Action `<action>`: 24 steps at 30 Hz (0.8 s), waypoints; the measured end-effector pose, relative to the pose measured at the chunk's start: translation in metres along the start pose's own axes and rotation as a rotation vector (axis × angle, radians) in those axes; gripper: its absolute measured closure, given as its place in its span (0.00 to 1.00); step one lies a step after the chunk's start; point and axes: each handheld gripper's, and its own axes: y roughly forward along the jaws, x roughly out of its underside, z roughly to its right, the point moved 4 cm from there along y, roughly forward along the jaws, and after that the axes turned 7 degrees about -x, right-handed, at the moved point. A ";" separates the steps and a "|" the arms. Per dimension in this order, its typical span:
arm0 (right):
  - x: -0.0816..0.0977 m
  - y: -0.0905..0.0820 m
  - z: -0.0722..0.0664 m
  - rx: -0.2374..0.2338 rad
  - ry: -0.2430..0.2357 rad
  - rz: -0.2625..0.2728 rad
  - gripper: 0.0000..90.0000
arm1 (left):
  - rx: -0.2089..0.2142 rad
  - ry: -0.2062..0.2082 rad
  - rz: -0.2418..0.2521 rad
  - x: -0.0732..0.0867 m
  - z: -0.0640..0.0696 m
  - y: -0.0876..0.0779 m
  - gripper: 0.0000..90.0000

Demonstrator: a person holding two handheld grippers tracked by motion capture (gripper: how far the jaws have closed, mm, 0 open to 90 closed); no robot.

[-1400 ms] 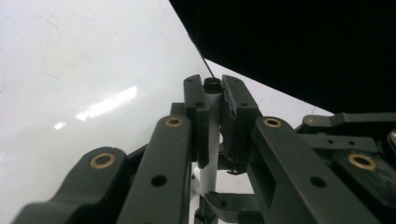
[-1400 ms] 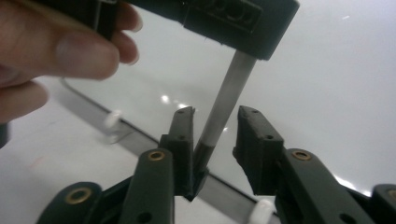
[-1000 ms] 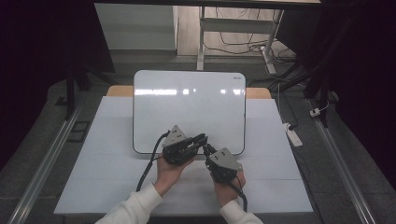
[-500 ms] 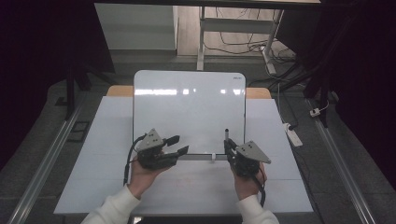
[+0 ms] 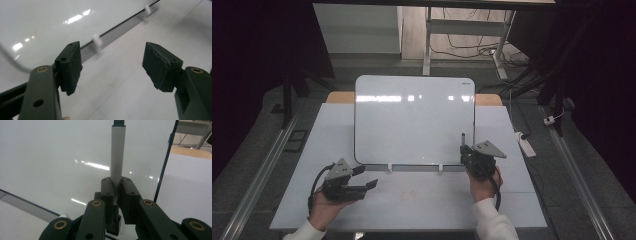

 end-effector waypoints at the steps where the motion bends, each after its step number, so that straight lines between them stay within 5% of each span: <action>1: -0.001 0.004 0.002 -0.004 0.012 -0.008 0.90 | -0.005 -0.007 0.000 0.002 -0.002 -0.001 0.35; 13: -0.007 0.031 0.011 0.042 0.045 -0.034 0.89 | -0.045 -0.044 -0.013 0.019 -0.019 -0.007 0.34; 24: -0.008 0.032 0.012 0.054 0.013 -0.025 0.89 | -0.057 -0.049 -0.009 0.023 -0.022 -0.009 0.34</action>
